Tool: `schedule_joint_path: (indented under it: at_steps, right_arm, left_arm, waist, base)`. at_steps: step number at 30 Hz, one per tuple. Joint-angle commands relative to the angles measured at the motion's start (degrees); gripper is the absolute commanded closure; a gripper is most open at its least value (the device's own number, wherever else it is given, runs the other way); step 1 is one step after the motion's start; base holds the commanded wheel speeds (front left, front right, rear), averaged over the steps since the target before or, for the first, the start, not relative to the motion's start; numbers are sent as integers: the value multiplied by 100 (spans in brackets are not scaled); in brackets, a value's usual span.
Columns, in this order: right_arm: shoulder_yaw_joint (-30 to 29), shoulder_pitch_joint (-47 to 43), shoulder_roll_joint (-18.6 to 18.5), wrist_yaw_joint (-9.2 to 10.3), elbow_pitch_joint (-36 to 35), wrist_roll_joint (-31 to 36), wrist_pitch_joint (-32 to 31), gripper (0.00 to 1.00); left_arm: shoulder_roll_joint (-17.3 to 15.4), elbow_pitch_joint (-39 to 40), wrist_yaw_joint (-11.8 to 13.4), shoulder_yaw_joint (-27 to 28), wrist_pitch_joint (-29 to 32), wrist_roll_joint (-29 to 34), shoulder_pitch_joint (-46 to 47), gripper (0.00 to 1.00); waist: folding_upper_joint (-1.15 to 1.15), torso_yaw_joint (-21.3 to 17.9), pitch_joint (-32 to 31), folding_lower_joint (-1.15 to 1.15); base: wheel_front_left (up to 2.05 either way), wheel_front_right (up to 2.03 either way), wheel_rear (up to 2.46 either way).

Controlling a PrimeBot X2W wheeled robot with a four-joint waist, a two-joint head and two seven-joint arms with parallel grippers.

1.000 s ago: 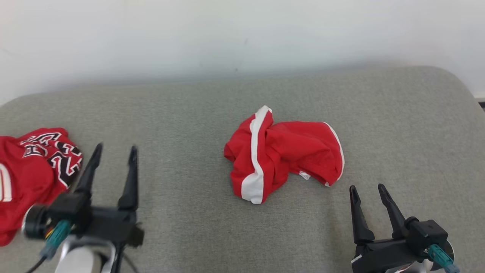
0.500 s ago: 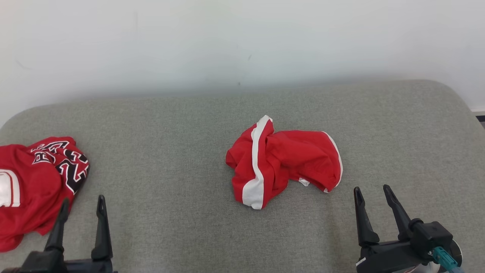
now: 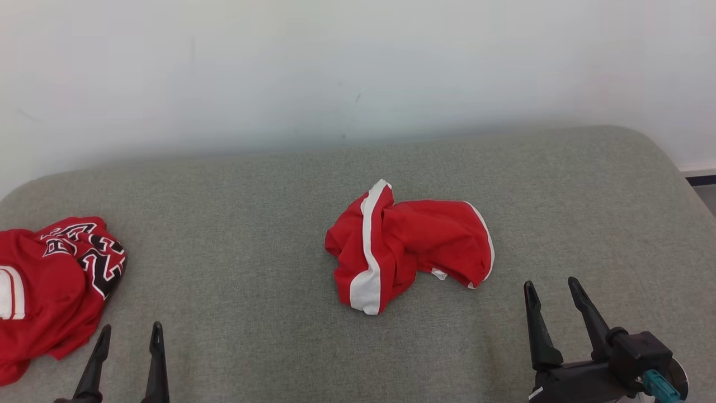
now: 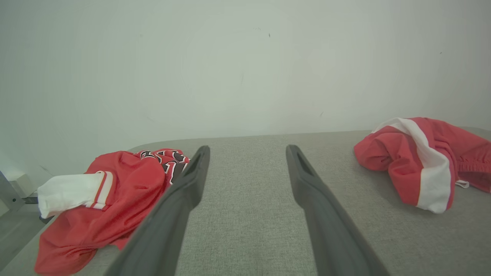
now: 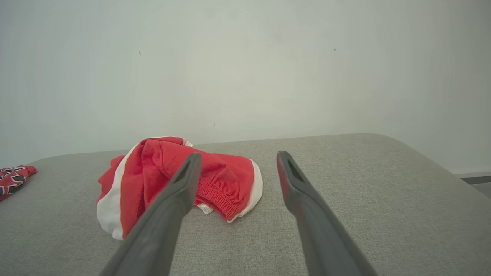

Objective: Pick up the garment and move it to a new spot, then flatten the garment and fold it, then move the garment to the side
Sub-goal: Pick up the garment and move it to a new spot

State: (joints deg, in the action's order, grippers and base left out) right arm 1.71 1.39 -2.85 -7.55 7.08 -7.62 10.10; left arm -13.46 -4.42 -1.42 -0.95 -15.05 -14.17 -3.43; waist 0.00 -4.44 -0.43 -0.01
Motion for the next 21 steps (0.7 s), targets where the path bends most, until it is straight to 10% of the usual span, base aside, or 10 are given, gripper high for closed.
schedule_joint_path:
  at_steps: [1, 21]
  right_arm:
    - [-11, -57, -6, 12, -27, 13, -20, 0]
    - [20, -148, -6, 12, 6, -55, -70, 0]
  left_arm:
    - [4, -5, 32, 40, -19, 36, -104, 0]
    - [95, -25, -48, 96, -19, 153, -203, 0]
  waist:
    - [0, -6, -16, 1]
    - [0, 110, -97, 1]
  base:
    - [0, 0, 0]
    - [0, 0, 0]
